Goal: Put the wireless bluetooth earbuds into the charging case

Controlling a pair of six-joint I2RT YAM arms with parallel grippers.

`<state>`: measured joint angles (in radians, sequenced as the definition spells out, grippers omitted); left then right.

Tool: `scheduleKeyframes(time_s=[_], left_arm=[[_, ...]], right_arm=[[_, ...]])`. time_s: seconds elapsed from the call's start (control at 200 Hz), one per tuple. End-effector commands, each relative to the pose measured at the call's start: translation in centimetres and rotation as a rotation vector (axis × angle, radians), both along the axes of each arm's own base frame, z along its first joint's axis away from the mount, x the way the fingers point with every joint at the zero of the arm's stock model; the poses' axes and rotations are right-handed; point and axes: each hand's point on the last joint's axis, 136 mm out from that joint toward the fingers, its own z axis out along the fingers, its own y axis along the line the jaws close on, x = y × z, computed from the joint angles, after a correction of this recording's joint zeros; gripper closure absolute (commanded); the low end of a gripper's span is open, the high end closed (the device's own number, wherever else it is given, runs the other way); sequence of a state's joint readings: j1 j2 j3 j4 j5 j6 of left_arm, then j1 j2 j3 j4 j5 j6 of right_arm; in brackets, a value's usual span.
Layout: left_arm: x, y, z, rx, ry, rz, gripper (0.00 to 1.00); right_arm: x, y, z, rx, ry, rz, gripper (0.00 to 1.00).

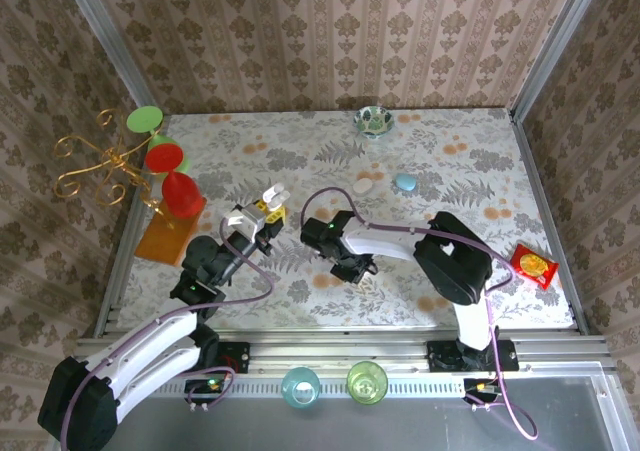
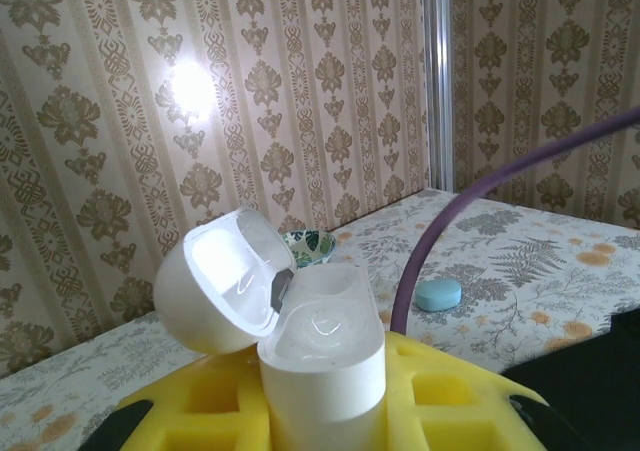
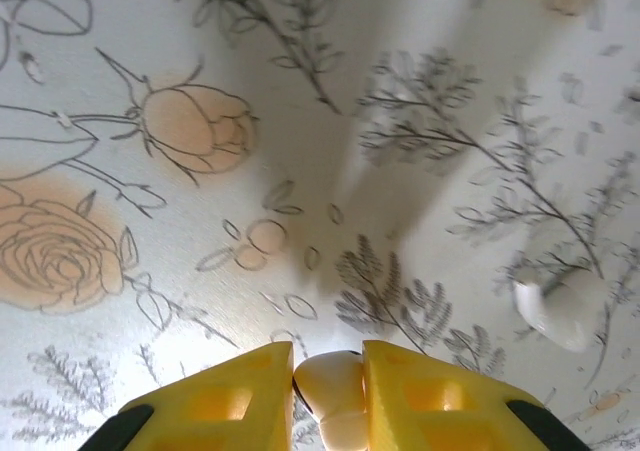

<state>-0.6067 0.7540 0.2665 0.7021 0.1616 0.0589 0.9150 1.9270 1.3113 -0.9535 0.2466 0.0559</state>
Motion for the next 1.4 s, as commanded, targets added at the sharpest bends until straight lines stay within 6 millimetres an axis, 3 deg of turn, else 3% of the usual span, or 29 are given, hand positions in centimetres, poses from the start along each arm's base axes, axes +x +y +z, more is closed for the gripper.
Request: scheduleKeyframes(time_s=[0.0,0.155,0.425,0.775,0.9,1.12,1.395], left_arm=[[-0.4,0.1,0.5,-0.026,-0.01,-0.02,1.0],[-0.7,-0.7,0.2,-0.012,-0.006,-0.065,1.0],[-1.2,-2.3,-0.9,-0.011,0.012,-0.148,1.0],[-1.2,-6.2,-2.1,-0.016,0.032,-0.235,1.0],[-1.4,-7.6,-2.2,-0.031,0.038,-0.279,1.0],[-1.7,-9.5,-2.1,-0.054,0.052,-0.326,1.0],[-1.8,-11.2,-2.2,-0.09,0.069,-0.361,1.0]], right_arm=[[1.0,0.5,3.2,0.139,-0.066,-0.055,0.76],[2.4,0.5,5.8,0.325,-0.118,-0.148,0.77],[4.2,0.8,12.3,0.709,-0.19,-0.252,0.77],[3.9,2.6,20.8,1.062,-0.233,-0.21,0.77],[3.7,3.4,22.9,1.139,-0.238,-0.178,0.77],[3.6,5.2,25.4,1.265,-0.211,-0.123,0.77],[4.0,6.4,26.2,1.321,-0.189,-0.111,0.77]])
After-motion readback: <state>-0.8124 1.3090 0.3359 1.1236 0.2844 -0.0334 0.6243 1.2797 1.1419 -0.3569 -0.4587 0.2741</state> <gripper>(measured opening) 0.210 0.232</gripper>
